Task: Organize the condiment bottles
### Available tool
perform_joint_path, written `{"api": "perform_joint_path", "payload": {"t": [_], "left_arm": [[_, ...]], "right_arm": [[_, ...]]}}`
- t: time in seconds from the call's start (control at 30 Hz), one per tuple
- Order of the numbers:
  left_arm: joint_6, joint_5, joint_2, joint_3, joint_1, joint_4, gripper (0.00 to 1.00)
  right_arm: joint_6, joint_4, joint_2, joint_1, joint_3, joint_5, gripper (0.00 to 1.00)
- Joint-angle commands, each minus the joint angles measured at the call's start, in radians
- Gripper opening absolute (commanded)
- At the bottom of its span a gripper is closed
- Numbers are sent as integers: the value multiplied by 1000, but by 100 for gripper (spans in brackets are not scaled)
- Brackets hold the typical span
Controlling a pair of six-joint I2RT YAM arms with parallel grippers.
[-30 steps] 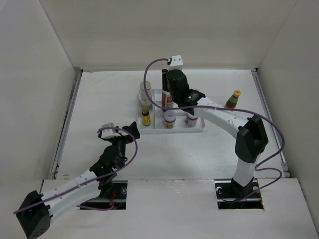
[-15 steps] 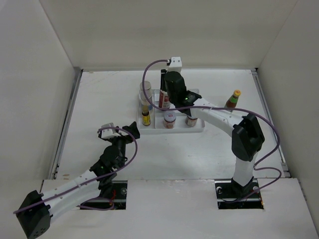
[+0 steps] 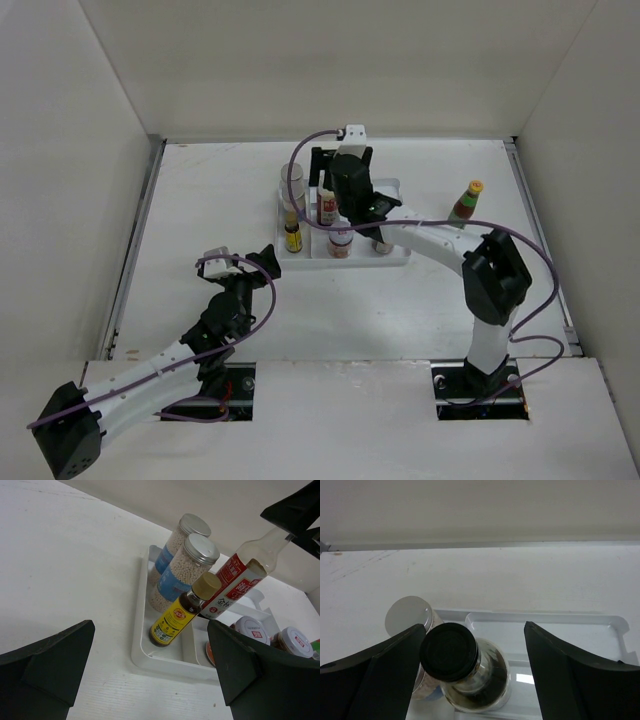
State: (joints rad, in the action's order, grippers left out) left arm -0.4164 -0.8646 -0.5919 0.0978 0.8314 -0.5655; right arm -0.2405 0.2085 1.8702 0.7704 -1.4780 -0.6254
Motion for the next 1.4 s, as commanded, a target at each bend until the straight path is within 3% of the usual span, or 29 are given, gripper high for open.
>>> {"api": "perform_joint_path", "payload": {"t": [0.0,0.1,0.27,0.4,0.47,0.6,0.93,1.17,1.3,1.37], "left_arm": [[-10,-10,-2,-1,-4,-48,100],[-12,-11,0,-3,-4,-48,100],[-13,-13,1,-3,-5,-48,100],[-16,-13,4,-4,-7,-48,100],[-16,-13,6,-6,-15,-51,100],[-19,-14,1,-9,-25,-59,100],[-32,-10,-17,-15,-27,-62,100],[-44,-2,-40,-15,-27,-68,100],[-44,-1,-39,-15,-27,-70,100],[-44,4,-37,-17,-27,-70,100]], "right_arm": [[1,86,-143,19,25,-5,92],[17,81,-282,17,105,-4,99],[1,28,-573,-97,324,-39,100],[-48,-101,-781,-352,501,-161,100],[-69,-176,-812,-472,538,-140,100],[-79,-254,-774,-590,552,-21,100],[-36,-166,-559,-619,532,49,98],[-17,-124,-451,-627,499,35,75],[-8,-101,-408,-635,479,13,66],[18,-77,-396,-630,469,-23,56]]}}
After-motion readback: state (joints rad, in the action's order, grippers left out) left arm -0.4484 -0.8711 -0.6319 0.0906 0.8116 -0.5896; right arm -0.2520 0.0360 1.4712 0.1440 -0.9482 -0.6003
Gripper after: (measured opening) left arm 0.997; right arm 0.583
